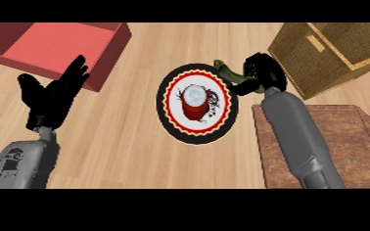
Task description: Pick the squash from the cutting board and place it in the basket
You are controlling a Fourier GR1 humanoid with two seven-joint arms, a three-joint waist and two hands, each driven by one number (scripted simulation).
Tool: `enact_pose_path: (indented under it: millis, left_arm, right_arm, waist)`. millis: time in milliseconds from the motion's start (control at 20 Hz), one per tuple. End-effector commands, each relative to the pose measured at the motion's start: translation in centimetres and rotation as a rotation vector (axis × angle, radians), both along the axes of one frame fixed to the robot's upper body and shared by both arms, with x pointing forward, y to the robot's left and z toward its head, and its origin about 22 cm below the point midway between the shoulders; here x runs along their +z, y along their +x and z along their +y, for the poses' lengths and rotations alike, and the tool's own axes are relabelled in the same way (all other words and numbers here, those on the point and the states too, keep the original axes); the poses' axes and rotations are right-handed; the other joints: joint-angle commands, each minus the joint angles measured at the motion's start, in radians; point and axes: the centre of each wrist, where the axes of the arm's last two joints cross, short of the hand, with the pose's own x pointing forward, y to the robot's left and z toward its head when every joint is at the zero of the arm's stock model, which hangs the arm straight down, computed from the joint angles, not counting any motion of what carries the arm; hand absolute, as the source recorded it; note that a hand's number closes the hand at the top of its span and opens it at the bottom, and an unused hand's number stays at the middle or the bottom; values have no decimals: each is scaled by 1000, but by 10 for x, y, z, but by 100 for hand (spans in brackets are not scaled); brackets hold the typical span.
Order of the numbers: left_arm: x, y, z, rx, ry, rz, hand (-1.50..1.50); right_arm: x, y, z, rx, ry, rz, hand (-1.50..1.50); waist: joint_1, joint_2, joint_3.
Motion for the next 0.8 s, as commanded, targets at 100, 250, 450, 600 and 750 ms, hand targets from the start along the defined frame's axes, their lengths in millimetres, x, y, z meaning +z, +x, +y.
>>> enact_pose_path:
  millis: [100,250,450,600,750]
  left_arm:
    - [3,5,-15,-73,5,-1,0]
    - [5,13,-28,-82,1,-8,0]
    - [6,15,-24,-65,9,-12,0]
    - [2,14,-27,-53,5,5,0]
    - [0,15,-28,-45,11,12,0]
  right_arm:
    - [74,28,60,-326,187,-265,150]
    - [117,36,92,-391,161,-446,150]
    - [145,44,122,-505,105,-538,150]
    - [165,48,139,-590,102,-565,150]
    - [191,51,156,-635,49,-566,150]
  waist:
    - [80,6,9]
    - [76,11,3]
    - [59,10,1]
    - [57,12,0]
    - [27,12,0]
